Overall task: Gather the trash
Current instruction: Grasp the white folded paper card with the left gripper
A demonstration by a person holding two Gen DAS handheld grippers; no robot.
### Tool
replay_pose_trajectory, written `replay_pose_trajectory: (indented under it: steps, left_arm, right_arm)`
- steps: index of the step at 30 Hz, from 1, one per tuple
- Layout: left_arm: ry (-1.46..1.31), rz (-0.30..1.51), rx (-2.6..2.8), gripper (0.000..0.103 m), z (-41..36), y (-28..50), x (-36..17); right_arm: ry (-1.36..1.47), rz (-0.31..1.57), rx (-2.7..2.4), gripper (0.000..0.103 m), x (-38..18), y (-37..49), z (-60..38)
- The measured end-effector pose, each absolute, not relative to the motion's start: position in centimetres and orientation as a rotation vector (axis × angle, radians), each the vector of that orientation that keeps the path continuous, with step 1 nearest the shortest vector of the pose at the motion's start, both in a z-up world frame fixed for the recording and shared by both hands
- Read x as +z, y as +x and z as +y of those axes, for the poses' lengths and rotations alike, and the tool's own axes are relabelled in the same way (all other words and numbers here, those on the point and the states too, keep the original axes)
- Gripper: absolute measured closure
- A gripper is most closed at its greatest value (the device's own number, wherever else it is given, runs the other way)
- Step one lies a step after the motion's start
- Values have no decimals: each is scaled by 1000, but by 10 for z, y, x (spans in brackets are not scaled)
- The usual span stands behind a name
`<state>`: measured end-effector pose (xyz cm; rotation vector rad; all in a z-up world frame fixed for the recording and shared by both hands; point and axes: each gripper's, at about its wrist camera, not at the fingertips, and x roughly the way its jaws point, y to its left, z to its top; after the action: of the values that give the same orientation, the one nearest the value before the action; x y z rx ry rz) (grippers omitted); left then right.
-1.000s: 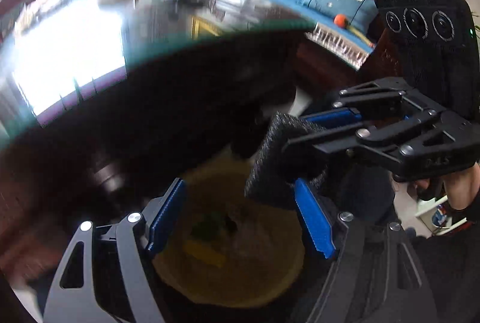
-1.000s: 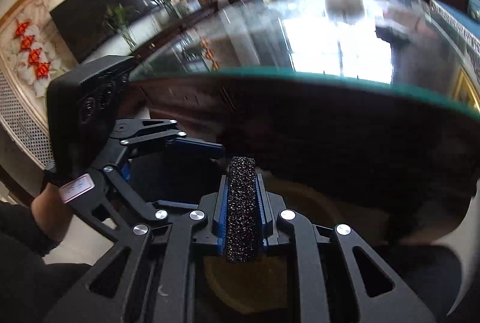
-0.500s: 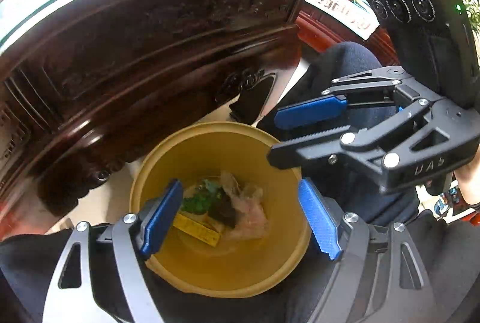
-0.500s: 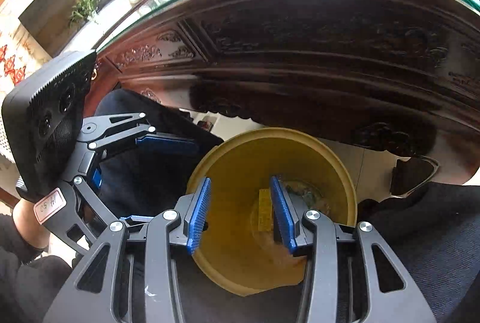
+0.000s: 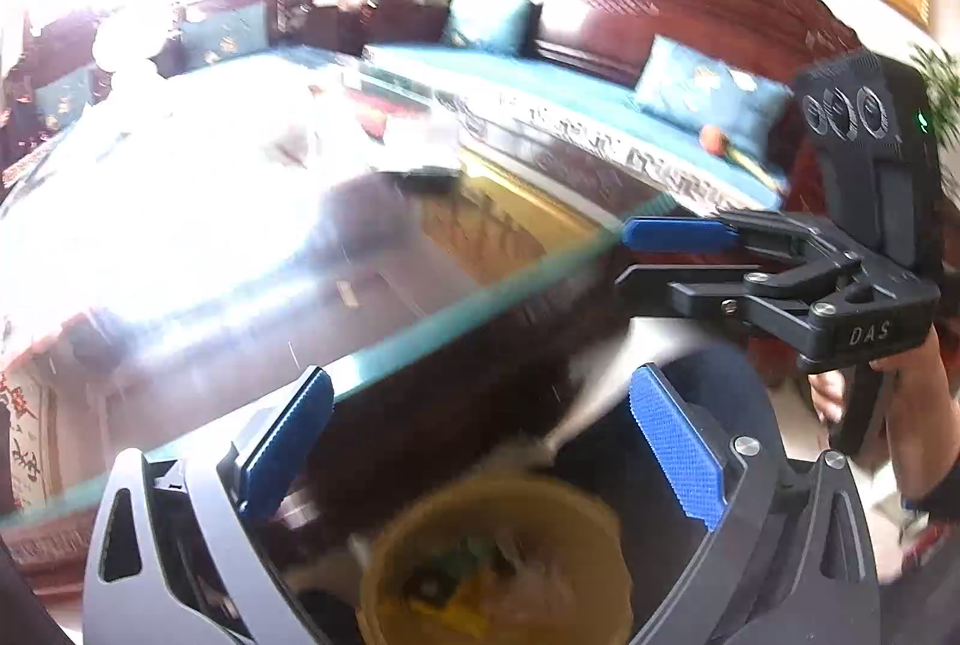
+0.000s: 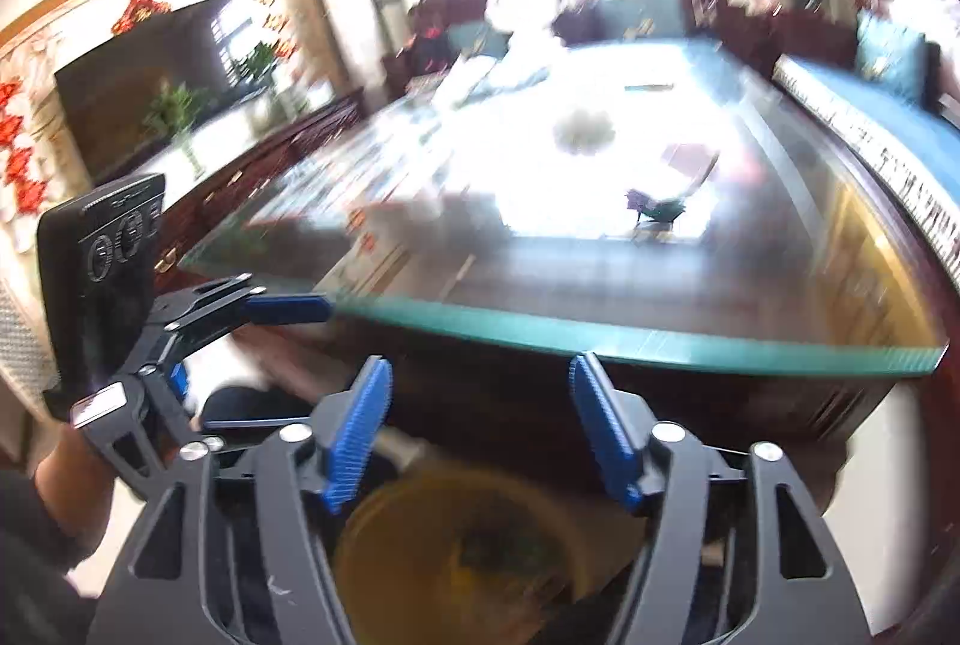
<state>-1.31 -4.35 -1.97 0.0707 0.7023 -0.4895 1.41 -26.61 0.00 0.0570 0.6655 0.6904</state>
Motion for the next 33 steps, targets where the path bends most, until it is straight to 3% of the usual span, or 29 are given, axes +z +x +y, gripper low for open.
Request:
replay_pose_trajectory:
  steps: [6, 13, 27, 29, 31, 33]
  left_arm:
    - [31, 690, -357, 4, -50, 67, -2]
    - [-78, 813, -315, 4, -52, 160, -19]
    - [-27, 911, -246, 4, -73, 233, -47]
    - [-18, 934, -242, 4, -72, 234, -49]
    - [-14, 942, -241, 4, -70, 233, -50]
    - [-2, 938, -239, 4, -69, 229, -50]
  right_arm:
    - [105, 646, 607, 40, 16, 91, -282]
    - [138, 738, 568, 52, -11, 173, -286]
    - [284, 905, 641, 51, -49, 255, -297]
    - [290, 911, 664, 62, -50, 256, -294]
    - [295, 916, 672, 82, -51, 255, -293]
    - [293, 896, 688, 89, -47, 251, -292]
